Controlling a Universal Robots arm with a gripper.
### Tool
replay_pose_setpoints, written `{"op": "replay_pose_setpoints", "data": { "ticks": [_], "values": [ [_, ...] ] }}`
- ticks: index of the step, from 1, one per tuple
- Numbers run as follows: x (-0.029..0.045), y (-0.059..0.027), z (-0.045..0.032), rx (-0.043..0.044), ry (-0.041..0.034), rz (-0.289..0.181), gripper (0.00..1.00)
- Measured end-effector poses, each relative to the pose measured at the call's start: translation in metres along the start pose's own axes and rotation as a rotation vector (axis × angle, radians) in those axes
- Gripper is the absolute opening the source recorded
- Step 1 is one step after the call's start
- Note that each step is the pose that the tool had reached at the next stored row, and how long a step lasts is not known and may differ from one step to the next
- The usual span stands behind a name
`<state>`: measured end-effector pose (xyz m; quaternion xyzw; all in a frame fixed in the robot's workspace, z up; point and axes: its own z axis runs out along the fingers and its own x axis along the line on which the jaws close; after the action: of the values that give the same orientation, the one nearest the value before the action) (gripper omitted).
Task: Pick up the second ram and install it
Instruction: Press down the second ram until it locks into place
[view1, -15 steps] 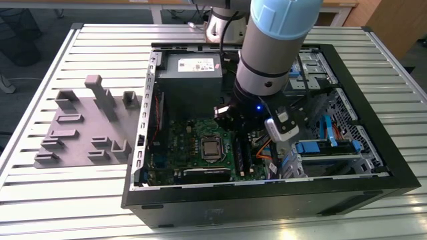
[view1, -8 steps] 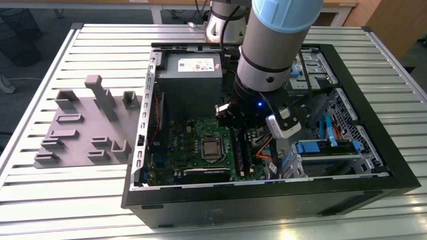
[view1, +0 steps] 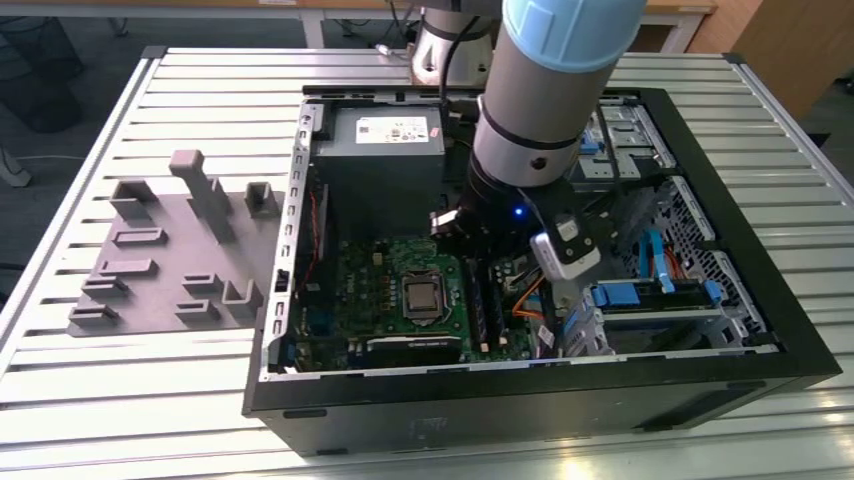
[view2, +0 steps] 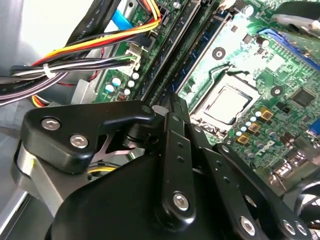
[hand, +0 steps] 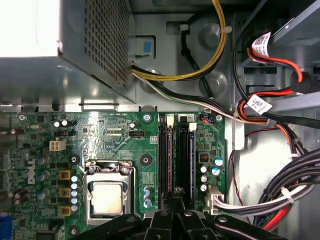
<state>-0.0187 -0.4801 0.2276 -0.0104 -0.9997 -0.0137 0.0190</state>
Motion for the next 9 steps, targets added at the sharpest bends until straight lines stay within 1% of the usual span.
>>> {"op": "replay_pose_setpoints", "data": {
  "ticks": [3,9],
  "values": [
    [-0.0002,-0.0001,0.0046,-0.0005,0.0,0.0,0.13],
    [-0.0003,-0.0004,0.0093,0.0007,0.0004,0.0,0.13]
  ]
}}
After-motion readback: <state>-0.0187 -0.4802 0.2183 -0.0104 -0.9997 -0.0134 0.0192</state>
